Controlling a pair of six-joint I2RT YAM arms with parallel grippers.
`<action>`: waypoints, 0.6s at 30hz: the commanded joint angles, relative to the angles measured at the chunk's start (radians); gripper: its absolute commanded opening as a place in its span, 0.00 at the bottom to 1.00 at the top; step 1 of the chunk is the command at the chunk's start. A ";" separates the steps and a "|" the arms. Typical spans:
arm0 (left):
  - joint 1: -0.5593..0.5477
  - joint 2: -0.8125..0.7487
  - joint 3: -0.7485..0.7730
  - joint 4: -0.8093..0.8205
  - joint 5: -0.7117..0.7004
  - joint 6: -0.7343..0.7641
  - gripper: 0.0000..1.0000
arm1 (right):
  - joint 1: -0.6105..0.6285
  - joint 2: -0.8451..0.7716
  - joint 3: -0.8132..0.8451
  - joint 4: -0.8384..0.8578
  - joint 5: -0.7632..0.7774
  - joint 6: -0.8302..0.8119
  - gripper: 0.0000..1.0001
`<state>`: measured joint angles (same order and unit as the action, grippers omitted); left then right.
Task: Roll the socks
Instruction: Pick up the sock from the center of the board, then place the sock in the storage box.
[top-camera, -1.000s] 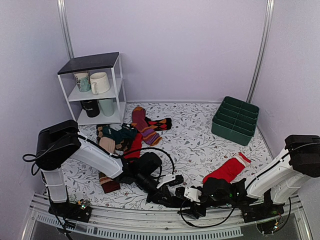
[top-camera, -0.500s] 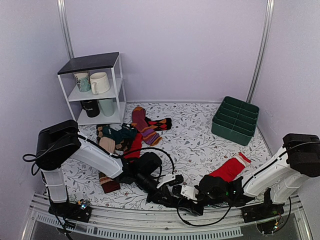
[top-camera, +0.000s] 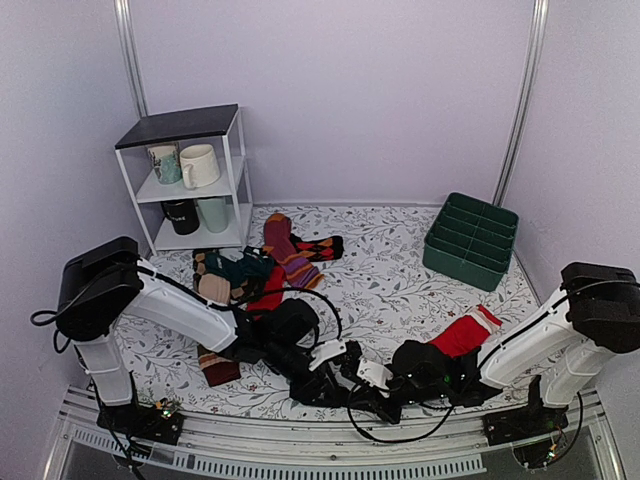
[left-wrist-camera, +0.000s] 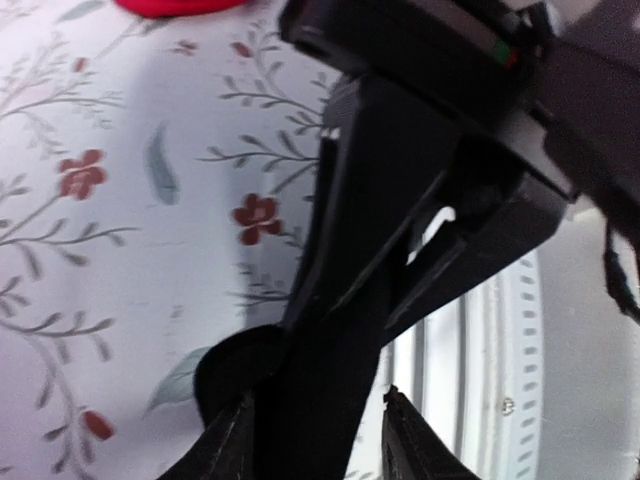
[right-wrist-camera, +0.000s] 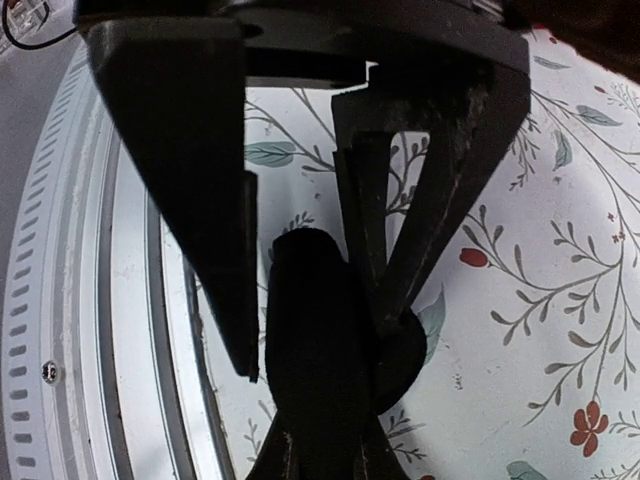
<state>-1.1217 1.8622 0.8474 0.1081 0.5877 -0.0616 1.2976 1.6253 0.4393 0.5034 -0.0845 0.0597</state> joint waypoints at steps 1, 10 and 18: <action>0.047 -0.033 -0.056 -0.159 -0.251 0.017 0.44 | -0.051 -0.011 -0.038 -0.079 -0.023 0.052 0.00; 0.106 -0.228 -0.165 -0.052 -0.308 0.000 0.52 | -0.173 -0.217 -0.063 -0.126 -0.079 0.074 0.00; 0.116 -0.292 -0.201 0.048 -0.337 0.041 0.48 | -0.588 -0.580 0.123 -0.522 -0.210 -0.094 0.00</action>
<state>-1.0187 1.5959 0.6533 0.0753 0.2699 -0.0509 0.9016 1.1458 0.4412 0.1989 -0.2173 0.0788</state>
